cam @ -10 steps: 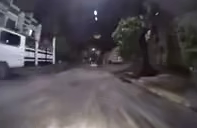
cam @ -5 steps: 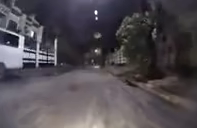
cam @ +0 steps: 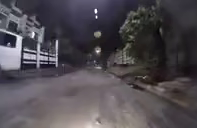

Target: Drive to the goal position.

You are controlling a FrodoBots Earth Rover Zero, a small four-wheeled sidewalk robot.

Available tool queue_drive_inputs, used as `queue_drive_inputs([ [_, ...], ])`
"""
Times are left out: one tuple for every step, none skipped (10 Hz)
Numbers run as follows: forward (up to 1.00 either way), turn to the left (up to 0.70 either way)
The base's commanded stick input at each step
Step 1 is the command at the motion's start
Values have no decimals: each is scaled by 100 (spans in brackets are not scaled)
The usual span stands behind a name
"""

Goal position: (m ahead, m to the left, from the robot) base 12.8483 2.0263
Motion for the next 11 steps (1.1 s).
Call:
queue_drive_inputs([
  [70, -35],
  [70, -11],
  [70, 0],
  [70, 0],
  [70, 0],
  [70, 0],
  [70, 0],
  [70, 0],
  [70, 0],
  [70, 0],
  [70, 0],
])
